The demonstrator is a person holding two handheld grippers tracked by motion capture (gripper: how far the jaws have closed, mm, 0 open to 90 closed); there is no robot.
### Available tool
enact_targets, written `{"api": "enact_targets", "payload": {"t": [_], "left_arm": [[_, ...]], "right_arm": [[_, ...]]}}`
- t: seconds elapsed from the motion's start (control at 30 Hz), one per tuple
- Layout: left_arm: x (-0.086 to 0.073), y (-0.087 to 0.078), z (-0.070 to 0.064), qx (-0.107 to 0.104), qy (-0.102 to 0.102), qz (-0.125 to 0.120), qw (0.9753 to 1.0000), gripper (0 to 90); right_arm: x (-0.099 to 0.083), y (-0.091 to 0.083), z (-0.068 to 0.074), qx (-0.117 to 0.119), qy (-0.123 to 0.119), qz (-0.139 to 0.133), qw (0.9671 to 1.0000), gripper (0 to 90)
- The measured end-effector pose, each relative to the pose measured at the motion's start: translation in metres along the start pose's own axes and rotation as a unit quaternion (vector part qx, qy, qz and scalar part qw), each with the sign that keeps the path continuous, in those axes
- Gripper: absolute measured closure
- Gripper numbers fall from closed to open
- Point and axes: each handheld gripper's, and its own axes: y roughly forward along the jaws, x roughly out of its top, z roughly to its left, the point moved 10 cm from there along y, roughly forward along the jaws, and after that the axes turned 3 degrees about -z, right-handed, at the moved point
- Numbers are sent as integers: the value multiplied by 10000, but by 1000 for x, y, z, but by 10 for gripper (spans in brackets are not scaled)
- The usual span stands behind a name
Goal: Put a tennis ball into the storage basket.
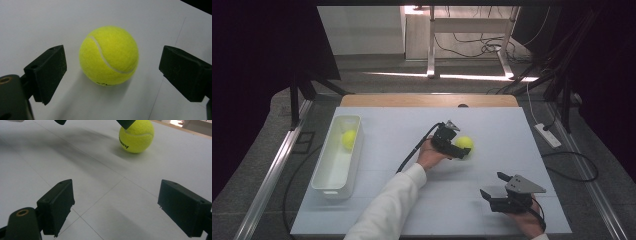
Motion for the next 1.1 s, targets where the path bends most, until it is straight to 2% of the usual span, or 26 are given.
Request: {"api": "enact_targets", "payload": {"t": [0.33,0.73,0.93,1.1], "left_arm": [[-3,12,4,4,-62,137,9999,80],[-3,19,7,20,-106,199,9997,84],[-5,25,6,39,-37,285,9996,109],[-5,26,4,-19,-43,249,9997,205]], "right_arm": [[0,0,-1,-12,-8,2,10000,131],[0,0,-1,-2,3,-14,10000,131],[0,0,-1,-6,5,-12,10000,131],[0,0,-1,2,2,-14,10000,131]]}}
